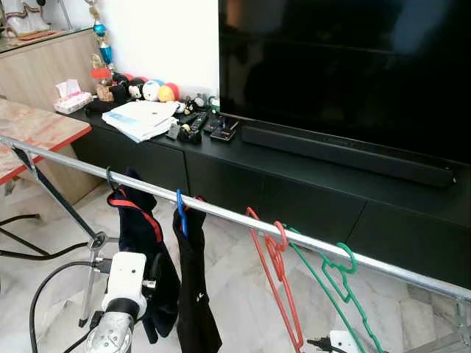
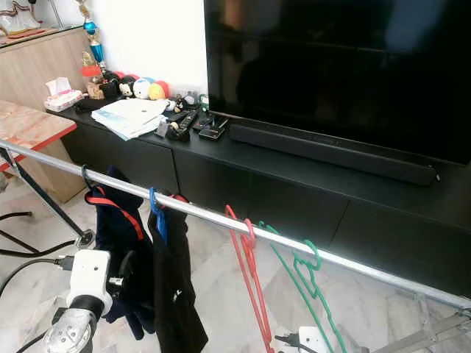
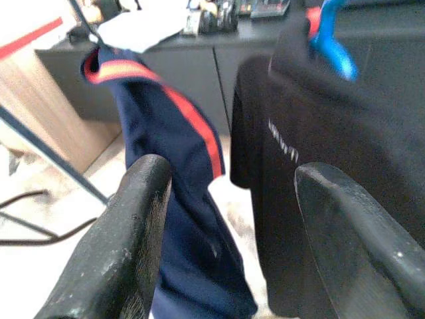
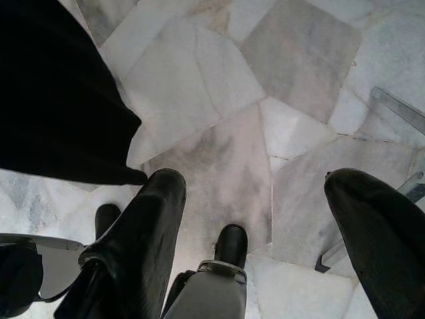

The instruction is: Hang hanger

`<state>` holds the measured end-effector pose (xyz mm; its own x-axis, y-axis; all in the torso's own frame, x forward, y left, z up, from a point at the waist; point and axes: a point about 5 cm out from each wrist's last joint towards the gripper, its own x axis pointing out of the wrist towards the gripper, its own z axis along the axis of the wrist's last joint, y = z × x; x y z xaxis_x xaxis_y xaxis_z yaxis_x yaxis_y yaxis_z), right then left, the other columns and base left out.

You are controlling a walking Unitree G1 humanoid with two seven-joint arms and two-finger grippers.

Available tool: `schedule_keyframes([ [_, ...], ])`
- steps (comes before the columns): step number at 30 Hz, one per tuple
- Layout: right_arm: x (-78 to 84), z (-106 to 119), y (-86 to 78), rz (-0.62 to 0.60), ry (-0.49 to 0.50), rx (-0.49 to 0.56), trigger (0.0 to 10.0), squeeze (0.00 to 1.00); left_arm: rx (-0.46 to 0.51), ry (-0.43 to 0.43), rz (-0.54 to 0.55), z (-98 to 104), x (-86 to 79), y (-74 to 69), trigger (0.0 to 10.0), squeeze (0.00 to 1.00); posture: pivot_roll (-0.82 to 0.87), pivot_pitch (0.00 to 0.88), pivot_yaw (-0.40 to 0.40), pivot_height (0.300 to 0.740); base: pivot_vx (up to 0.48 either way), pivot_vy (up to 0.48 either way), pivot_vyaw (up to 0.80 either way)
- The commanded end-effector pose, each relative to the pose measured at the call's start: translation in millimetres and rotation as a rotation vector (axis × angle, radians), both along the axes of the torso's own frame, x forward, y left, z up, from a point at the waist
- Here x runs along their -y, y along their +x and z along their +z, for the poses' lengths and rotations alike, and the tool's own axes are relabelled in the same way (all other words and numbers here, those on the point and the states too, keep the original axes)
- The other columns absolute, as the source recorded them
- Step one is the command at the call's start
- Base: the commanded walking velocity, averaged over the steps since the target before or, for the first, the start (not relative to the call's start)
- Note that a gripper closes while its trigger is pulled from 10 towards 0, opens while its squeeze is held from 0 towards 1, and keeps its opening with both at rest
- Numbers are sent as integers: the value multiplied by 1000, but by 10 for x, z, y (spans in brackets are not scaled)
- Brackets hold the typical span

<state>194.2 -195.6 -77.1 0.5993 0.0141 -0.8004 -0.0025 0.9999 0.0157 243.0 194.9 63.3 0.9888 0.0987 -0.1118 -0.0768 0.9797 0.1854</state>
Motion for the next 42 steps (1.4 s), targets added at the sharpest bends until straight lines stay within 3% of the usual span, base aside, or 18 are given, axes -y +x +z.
schedule_keyframes([
  [1,-8,-16,-28,-9,7,-11,10000,0,-63,29,53,-148,-150,-55,10000,0,30,5,31,740,0,0,0],
  [6,-9,-13,-20,-14,7,-10,10000,0,-188,39,148,-421,-357,-144,10000,0,38,14,31,740,0,0,0],
  [10,-7,-8,-9,-13,8,-9,10000,0,-340,33,194,-706,-489,-252,10000,0,46,26,20,740,0,0,0],
  [13,-13,-7,-5,-15,8,-9,10000,0,-520,33,121,-1010,-473,-388,10000,0,41,27,24,740,0,0,0],
  [17,-15,-6,-2,-24,12,-5,10000,0,-640,4,87,-1194,-433,-505,10000,0,33,31,24,740,0,0,0],
  [20,-15,-4,1,-24,10,-5,10000,0,-768,43,15,-1354,-338,-640,10000,0,29,31,24,740,0,0,0],
  [23,-15,-5,-1,-27,11,-5,10000,0,-790,24,40,-1391,-337,-679,10000,0,24,30,25,740,0,0,0],
  [28,-6,-3,2,-33,9,-5,10000,0,-717,-18,100,-1360,-323,-634,10000,0,17,32,23,740,0,0,0],
  [31,1,-2,3,-29,7,-6,10000,0,-558,-33,138,-1227,-323,-462,10000,0,21,31,23,740,0,0,0],
  [32,3,-2,1,-26,7,-8,10000,0,-444,-44,167,-1112,-357,-367,10000,0,20,32,23,740,0,0,0],
  [33,3,-2,1,-26,7,-8,10000,0,-444,-44,167,-1112,-357,-367,10000,0,20,32,23,740,0,0,0],
  [35,6,-3,-1,-19,7,-10,10000,0,-267,-57,182,-916,-383,-255,10000,0,20,33,23,740,0,0,0],
  [42,8,-5,-6,-14,7,-14,10000,0,-85,-32,119,-635,-298,-154,10000,0,27,35,29,740,0,61,0],
])
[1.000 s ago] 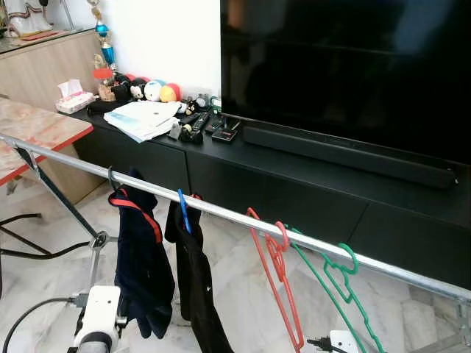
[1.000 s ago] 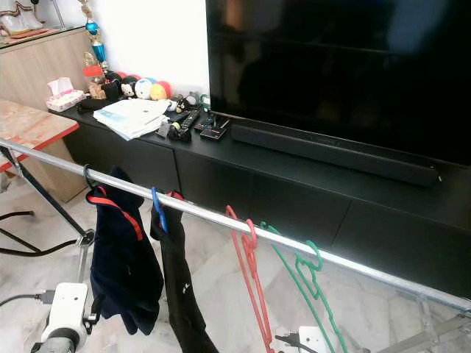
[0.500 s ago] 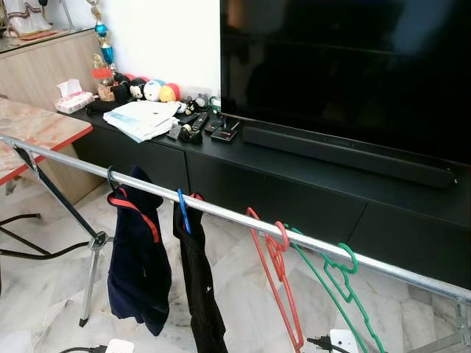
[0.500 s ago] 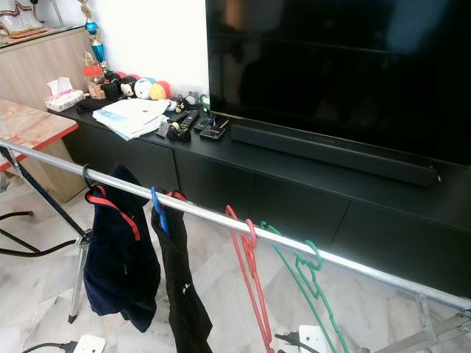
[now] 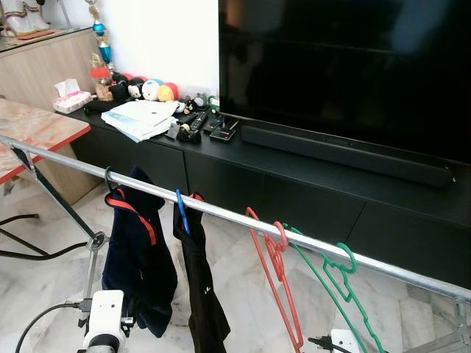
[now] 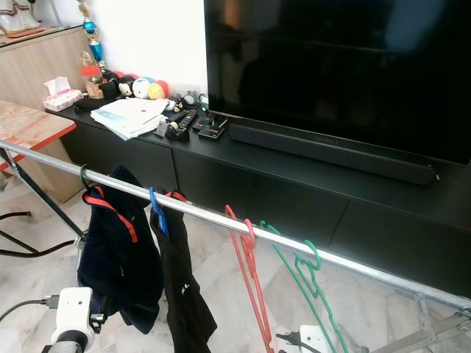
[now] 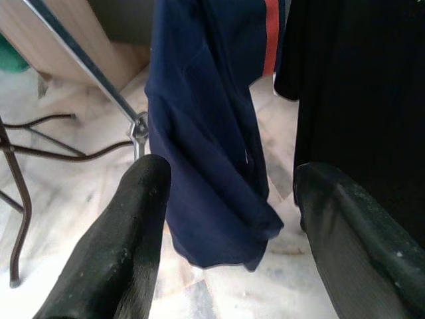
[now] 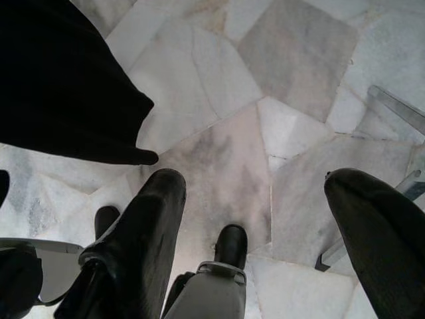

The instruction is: Hang hanger

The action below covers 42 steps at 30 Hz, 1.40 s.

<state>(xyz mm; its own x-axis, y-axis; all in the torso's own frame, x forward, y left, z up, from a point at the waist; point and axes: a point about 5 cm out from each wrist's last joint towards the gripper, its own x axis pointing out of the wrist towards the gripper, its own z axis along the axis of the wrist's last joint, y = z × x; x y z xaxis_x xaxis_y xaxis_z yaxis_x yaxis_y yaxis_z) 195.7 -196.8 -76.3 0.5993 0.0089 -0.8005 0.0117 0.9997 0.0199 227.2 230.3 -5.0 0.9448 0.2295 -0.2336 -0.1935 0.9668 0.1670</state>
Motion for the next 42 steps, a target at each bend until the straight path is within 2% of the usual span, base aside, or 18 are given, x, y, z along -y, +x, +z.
schedule_keyframes([
  [1,-6,-14,-21,2,3,-15,10000,0,45,4,-28,60,72,11,10000,0,28,36,29,740,0,480,0],
  [6,-8,-15,-21,11,-1,-20,10000,0,64,12,-49,80,147,53,10000,0,25,36,29,740,0,480,0],
  [16,-2,-18,-26,10,-6,-26,10000,0,74,0,-85,141,191,61,10000,0,29,37,27,740,0,472,0],
  [21,2,-17,-25,15,-9,-28,10000,0,81,-31,-180,162,299,69,10000,0,25,37,24,740,0,114,0],
  [23,4,-16,-24,16,-12,-28,10000,0,111,-46,-234,232,382,101,10000,0,24,38,23,740,0,0,0],
  [25,5,-15,-23,16,-13,-27,10000,0,131,-55,-234,284,398,127,10000,0,25,39,22,740,0,0,0],
  [27,6,-15,-23,16,-14,-27,10000,0,182,-52,-215,418,390,208,10000,0,25,39,22,740,0,0,0],
  [28,8,-15,-23,18,-16,-28,10000,0,221,-50,-199,537,380,291,10000,0,26,39,20,740,0,0,0],
  [31,7,-15,-22,17,-16,-29,10000,0,247,-66,-196,622,380,364,10000,0,29,38,18,740,0,0,0],
  [32,5,-14,-21,19,-16,-29,10000,0,255,-100,-211,711,399,462,10000,0,28,39,19,740,0,0,0],
  [34,4,-14,-20,19,-16,-28,10000,0,255,-111,-235,762,420,521,10000,0,27,38,20,740,0,0,0],
  [35,3,-14,-20,16,-16,-27,10000,0,231,-119,-293,794,465,587,10000,0,28,40,20,740,0,0,0],
  [37,1,-14,-19,15,-15,-27,10000,0,200,-131,-340,805,501,639,10000,0,28,40,21,740,0,0,0],
  [38,-2,-14,-17,15,-15,-27,10000,0,194,-120,-344,818,496,662,10000,0,27,41,20,740,0,0,0],
  [39,-8,-13,-13,14,-13,-26,10000,0,161,-93,-319,852,438,763,10000,0,29,45,20,740,0,0,0],
  [40,-8,-13,-13,14,-13,-26,10000,0,161,-93,-319,852,438,763,10000,0,29,45,20,740,0,0,0],
  [42,-14,-12,-10,14,-12,-25,10000,0,139,-95,-310,894,408,850,10000,0,29,46,20,740,0,0,0],
])
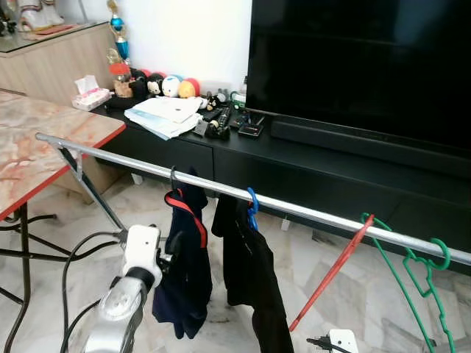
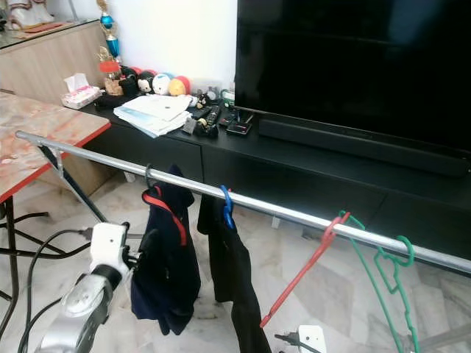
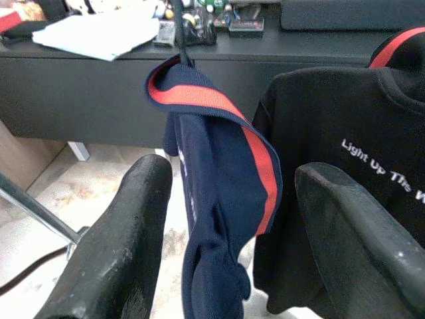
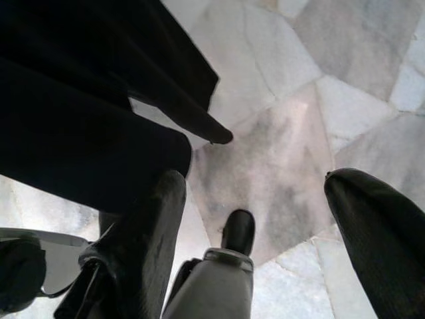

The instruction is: Hang hanger

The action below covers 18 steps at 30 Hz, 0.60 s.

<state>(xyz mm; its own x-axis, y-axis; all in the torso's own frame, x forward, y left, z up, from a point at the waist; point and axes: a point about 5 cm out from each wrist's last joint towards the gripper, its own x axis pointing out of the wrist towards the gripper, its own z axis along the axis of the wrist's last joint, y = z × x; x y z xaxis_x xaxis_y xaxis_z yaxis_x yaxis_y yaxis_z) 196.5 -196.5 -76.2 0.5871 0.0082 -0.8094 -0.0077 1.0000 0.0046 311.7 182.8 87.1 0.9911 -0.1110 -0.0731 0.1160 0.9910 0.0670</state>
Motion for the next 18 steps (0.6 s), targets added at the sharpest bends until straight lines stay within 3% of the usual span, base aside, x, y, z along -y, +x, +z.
schedule_keyframes([
  [1,-13,-12,-16,-6,4,-10,10000,0,-42,3,19,4,-66,51,10000,0,30,48,20,740,0,0,0],
  [4,-19,-11,-13,-7,4,-10,10000,0,-68,-36,53,110,-92,193,10000,0,27,52,21,740,0,0,0],
  [7,-21,-12,-13,-10,5,-9,10000,0,-68,-16,88,244,-138,346,10000,0,26,54,19,740,0,0,0],
  [11,-21,-11,-12,-10,5,-9,10000,0,-113,-47,100,271,-155,425,10000,0,26,55,19,740,0,0,0],
  [12,-22,-11,-11,-9,4,-9,10000,0,-169,-70,95,231,-163,452,10000,0,27,57,18,740,0,0,0],
  [18,-24,-9,-7,-7,3,-8,10000,0,-238,-30,51,145,-149,479,10000,0,22,56,18,740,0,0,0],
])
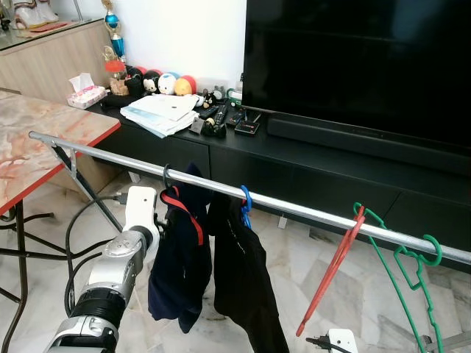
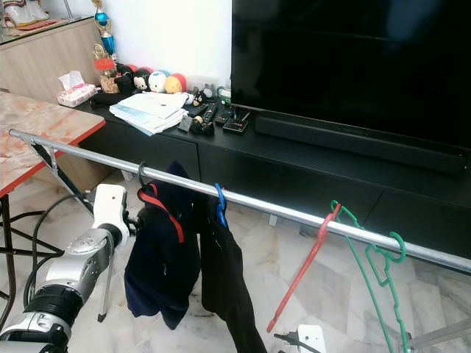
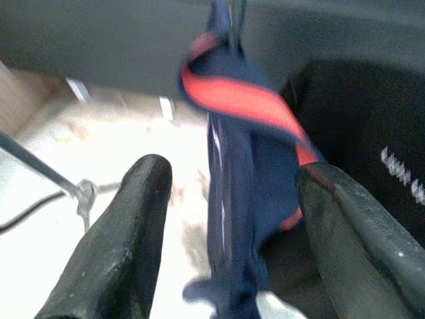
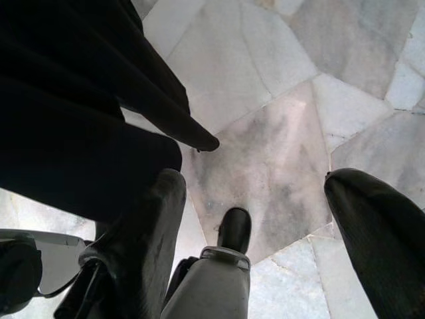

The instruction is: Hang hanger

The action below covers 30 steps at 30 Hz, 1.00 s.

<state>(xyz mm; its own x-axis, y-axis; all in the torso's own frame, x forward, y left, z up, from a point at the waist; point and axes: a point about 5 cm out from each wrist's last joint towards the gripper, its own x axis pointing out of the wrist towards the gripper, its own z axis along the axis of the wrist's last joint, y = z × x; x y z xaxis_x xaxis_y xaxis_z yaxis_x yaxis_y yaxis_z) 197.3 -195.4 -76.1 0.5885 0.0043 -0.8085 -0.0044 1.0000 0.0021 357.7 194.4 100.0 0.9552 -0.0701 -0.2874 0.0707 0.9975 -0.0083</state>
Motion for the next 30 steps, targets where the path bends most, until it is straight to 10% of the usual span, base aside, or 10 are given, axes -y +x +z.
schedule_keyframes([
  [1,-12,-11,-15,-4,6,-10,10000,0,-14,24,-4,16,-33,20,10000,0,22,56,18,740,0,0,0],
  [30,43,-41,-95,-7,-6,-25,10000,0,-83,26,79,-97,201,130,10000,0,-11,109,12,740,0,0,0],
])
